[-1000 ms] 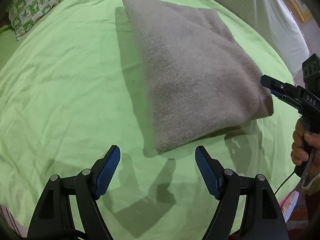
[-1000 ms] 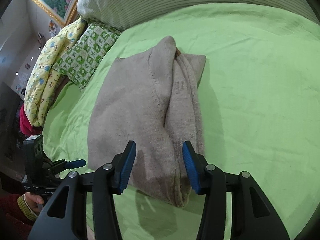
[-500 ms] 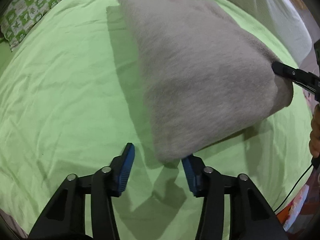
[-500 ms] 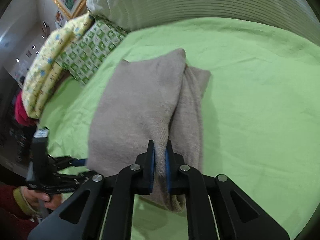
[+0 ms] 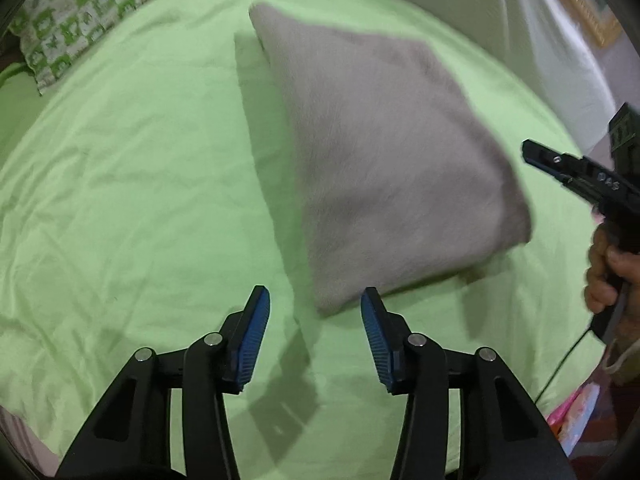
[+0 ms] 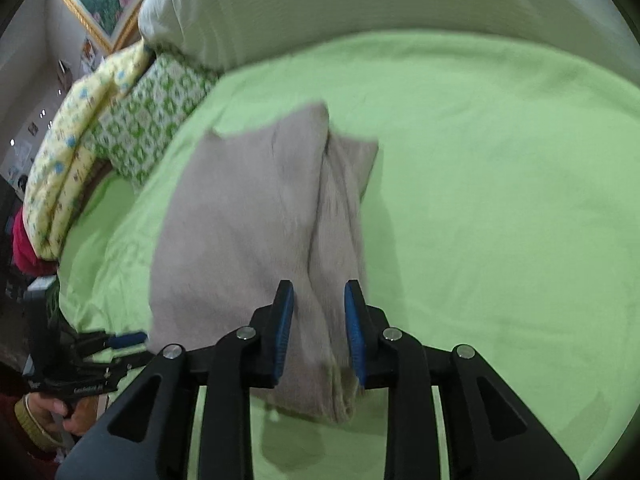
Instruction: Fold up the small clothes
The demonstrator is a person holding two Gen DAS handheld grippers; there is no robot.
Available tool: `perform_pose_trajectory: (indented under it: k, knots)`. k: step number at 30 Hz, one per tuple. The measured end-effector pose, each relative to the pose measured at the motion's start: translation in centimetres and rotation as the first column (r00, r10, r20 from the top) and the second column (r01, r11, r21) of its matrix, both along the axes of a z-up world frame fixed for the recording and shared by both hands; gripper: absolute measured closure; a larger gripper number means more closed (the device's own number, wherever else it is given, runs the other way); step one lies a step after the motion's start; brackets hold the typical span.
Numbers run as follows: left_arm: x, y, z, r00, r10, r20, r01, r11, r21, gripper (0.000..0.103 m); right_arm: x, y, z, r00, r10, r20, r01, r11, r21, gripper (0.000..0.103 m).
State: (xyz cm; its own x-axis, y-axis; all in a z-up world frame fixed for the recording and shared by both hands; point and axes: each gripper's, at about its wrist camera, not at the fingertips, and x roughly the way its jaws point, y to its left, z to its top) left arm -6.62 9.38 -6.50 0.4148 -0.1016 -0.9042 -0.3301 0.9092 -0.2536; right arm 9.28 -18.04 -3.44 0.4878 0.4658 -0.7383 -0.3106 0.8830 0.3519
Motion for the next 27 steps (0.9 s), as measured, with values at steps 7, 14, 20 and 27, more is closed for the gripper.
perform_pose_trajectory:
  k: [7, 14, 20, 27]
  knots:
    - [2.8, 1.1, 2.7, 0.994, 0.045, 0.101, -0.038, 0.997, -0.066, 0.044, 3.4, 5.6, 1.0, 0.995, 0.094, 0.032, -0.096, 0.993, 0.062, 0.075]
    - [7.0, -1.3, -0.1, 0.995, 0.048, 0.084, -0.039, 0.994, -0.097, 0.041, 6.1, 7.9, -2.7, 0.996, 0.083, -0.044, -0.082, 0.996, 0.015, 0.075]
    - [8.0, -2.7, -2.6, 0.999, 0.02, 0.042, -0.02, 1.0, 0.017, 0.025, 8.9, 5.8, -5.9, 0.996, 0.035, -0.082, -0.037, 0.999, -0.027, 0.098]
    - [8.0, -2.7, -2.7, 0.999, 0.044, 0.015, -0.044, 0.999, 0.0, 0.021, 7.8, 5.6, -4.0, 0.998, 0.05, -0.04, -0.051, 0.998, -0.041, 0.095]
